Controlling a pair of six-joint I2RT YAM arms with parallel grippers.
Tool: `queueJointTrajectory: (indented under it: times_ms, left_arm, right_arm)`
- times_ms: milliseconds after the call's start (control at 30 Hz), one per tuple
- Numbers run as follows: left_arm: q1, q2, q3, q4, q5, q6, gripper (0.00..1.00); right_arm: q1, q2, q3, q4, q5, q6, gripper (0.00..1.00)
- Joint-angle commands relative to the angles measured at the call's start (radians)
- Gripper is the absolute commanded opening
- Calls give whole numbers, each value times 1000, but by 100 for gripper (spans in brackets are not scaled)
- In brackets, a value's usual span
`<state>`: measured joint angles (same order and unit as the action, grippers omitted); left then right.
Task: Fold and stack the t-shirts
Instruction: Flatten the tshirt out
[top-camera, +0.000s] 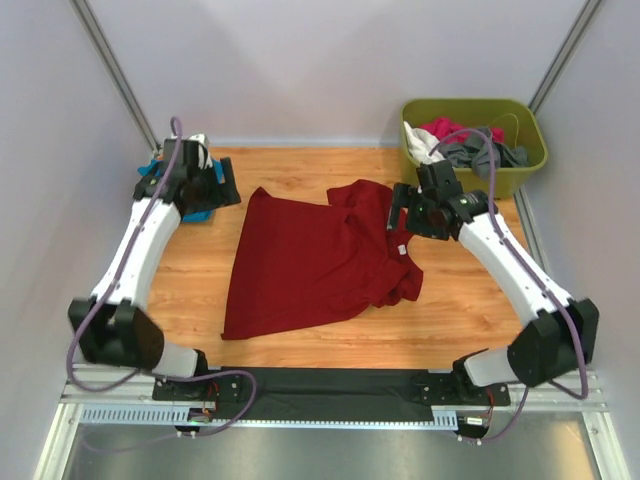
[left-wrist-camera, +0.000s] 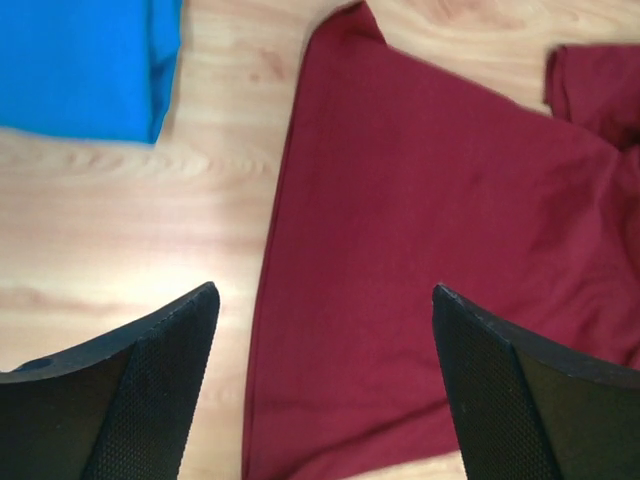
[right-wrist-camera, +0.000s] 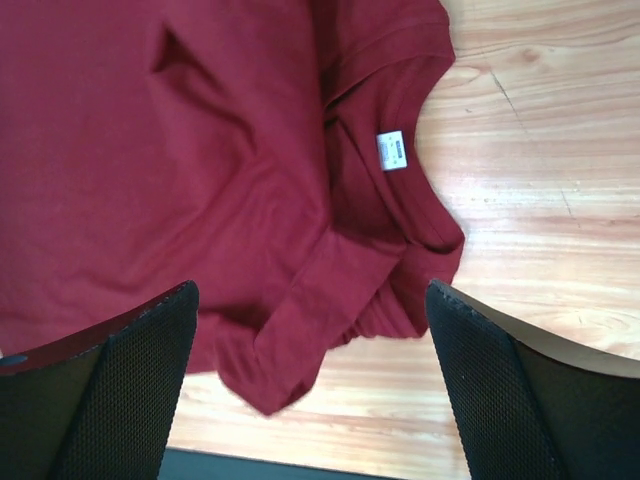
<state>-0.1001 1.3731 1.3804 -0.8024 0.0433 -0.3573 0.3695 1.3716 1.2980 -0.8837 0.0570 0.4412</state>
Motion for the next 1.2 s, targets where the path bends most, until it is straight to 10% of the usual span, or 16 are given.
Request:
queueJointTrajectory:
  times_ms: [0, 400, 1167]
  left_arm:
    - [5, 227, 103, 133, 12, 23, 92]
    - [2, 794, 624, 176, 112, 96, 88]
    - [-52, 1034, 753, 200, 90, 127, 80]
  right_arm:
    - [-7, 119, 64, 72, 15, 87, 96]
    - [-9, 377, 280, 62, 9, 34, 96]
    - [-47, 604, 589, -101, 1, -21, 98]
